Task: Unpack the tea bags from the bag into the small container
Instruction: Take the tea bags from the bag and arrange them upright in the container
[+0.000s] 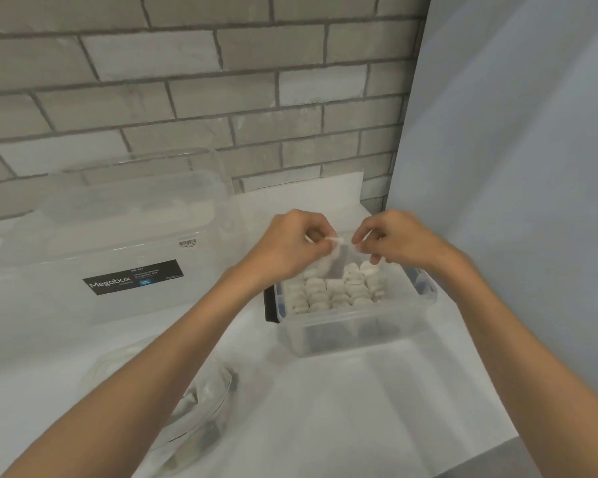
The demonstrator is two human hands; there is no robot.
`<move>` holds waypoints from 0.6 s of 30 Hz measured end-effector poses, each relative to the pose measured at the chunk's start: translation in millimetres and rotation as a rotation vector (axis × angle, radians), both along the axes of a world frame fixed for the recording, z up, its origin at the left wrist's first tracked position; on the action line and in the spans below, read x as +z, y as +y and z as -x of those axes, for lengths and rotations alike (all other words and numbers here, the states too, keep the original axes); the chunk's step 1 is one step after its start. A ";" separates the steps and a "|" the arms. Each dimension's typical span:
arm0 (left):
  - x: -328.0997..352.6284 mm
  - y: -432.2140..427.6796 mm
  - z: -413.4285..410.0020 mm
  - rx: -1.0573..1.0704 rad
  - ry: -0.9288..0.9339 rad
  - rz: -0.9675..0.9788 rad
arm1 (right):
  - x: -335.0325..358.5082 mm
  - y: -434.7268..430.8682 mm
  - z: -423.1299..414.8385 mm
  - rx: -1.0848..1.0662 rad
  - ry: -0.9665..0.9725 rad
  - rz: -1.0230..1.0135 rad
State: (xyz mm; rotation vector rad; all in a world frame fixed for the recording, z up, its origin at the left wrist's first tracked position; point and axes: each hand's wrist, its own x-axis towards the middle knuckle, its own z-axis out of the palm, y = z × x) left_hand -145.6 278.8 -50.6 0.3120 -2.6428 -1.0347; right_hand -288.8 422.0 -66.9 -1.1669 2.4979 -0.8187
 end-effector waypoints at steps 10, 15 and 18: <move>-61.9 6.4 49.3 -0.181 -0.701 0.193 | -3.1 36.4 -2.6 -0.071 -0.008 0.032; -73.1 11.1 54.6 -0.228 -0.818 0.364 | -4.4 44.5 -2.6 -0.077 -0.019 0.040; -81.5 8.3 54.8 -0.211 -0.842 0.418 | -4.9 45.7 -3.4 -0.072 -0.024 0.031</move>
